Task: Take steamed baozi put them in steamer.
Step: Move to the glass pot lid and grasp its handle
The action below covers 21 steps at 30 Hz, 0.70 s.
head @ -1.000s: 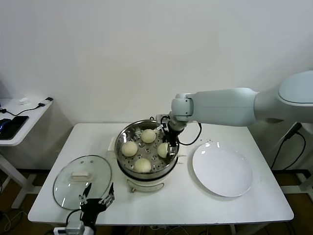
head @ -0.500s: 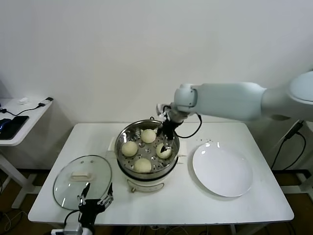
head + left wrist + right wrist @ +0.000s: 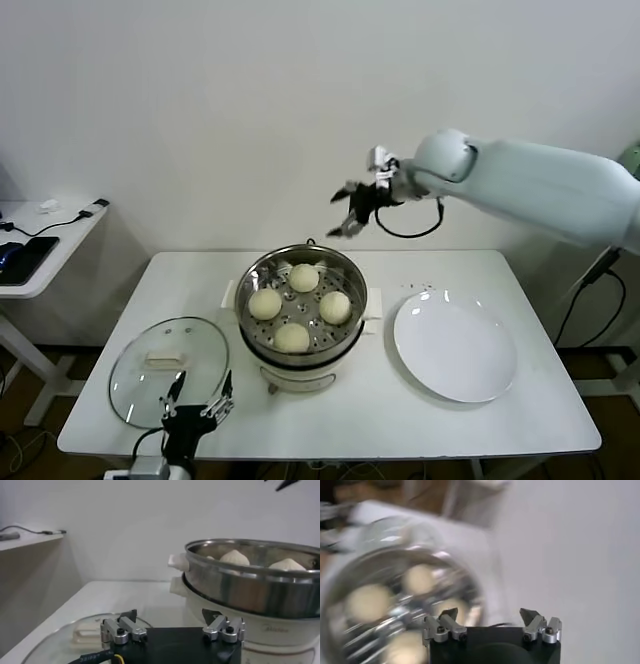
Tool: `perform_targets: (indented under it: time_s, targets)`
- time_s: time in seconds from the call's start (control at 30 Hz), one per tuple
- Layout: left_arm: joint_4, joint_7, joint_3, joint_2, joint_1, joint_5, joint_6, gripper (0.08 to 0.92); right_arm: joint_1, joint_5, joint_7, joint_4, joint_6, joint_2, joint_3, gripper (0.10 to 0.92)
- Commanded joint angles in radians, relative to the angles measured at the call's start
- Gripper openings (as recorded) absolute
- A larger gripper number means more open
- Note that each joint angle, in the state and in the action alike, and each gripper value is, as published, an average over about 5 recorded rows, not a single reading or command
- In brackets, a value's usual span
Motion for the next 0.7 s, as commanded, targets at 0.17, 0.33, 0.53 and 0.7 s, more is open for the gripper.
perform_targets:
  time_s: [0.17,0.33,0.53,0.7]
  targets:
    - [0.043,-0.004,-0.012,0.028,-0.033,0.005,-0.098,0.823,-1.086,-0.197,0.566,0.265,0.081,-0.347,1.165,0.823]
    - [0.059,-0.015,-0.025,0.033,-0.052,-0.004,-0.102,0.823,-1.580,-0.316,0.556,0.322,0.178,-0.236,1.624,0.823]
    - [0.072,-0.018,-0.034,0.057,-0.061,-0.003,-0.121,0.823,-1.887,-0.376,0.493,0.316,0.325,-0.046,1.879,0.823]
    - [0.092,-0.020,-0.036,0.076,-0.071,0.041,-0.157,0.823,-1.995,-0.434,0.478,0.297,0.415,0.087,1.929,0.823]
